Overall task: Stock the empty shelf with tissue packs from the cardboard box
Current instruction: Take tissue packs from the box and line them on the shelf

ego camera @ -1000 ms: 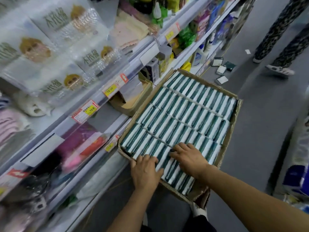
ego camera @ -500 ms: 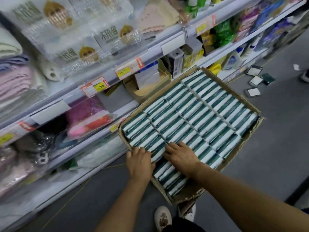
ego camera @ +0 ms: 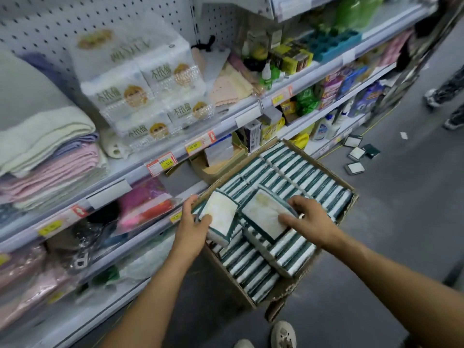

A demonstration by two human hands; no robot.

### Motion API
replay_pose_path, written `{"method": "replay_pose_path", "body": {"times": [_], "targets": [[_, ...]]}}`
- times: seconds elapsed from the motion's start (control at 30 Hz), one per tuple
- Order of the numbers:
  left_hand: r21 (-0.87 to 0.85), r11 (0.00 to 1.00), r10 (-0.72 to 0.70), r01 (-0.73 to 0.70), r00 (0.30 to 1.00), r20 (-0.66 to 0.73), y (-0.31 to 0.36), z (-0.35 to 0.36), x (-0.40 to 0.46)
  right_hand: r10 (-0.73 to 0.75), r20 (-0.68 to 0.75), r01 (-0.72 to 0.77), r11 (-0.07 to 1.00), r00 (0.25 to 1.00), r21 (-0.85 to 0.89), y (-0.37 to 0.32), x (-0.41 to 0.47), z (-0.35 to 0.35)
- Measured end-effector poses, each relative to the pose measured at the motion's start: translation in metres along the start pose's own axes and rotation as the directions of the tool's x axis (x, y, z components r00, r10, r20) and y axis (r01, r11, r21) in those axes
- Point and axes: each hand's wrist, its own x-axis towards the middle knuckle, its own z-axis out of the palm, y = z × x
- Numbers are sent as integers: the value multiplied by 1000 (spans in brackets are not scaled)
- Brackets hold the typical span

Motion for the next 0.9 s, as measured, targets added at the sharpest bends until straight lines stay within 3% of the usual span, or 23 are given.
{"method": "replay_pose_path", "body": {"times": [0.1, 0.17, 0.23, 0.3, 0.43, 0.63, 0.7, 0.8, 0.9], "targets": [[158, 959, 208, -234, 964, 165, 27, 0, -4, 83, -88, -66, 980, 993, 187, -21, -7, -24], [241, 922, 254, -303, 943, 213, 47, 5, -7, 83, -143, -47, 970, 986, 240, -31, -11, -41], [198, 943, 225, -268, 951, 213, 70, 14, -8, 14, -214, 28, 981, 977, 191, -39, -16, -59], [86, 980, 158, -181, 962, 221, 100, 30, -15, -114, -286, 128, 991, 951, 29, -39, -21, -80], [-81, 997, 14, 13, 949, 315, 153, 77, -26, -434, -286, 363, 892, 854, -270, -26, -19, -128], [-272, 962, 58, 12, 967, 246, 225, 171, -23, -509, -237, 462, 857, 827, -228, 15, -2, -220], [-324, 946, 41, 14, 986, 163, 244, 207, -16, -472, -251, 453, 882, 845, -133, 28, 3, -257], [-376, 926, 49, -7, 994, 103, 276, 257, -11, -196, -264, 252, 947, 944, 198, 37, 15, -312], [-447, 893, 66, -39, 997, 44, 305, 295, -6, 103, -61, -46, 798, 993, 601, 43, 41, -361]]}}
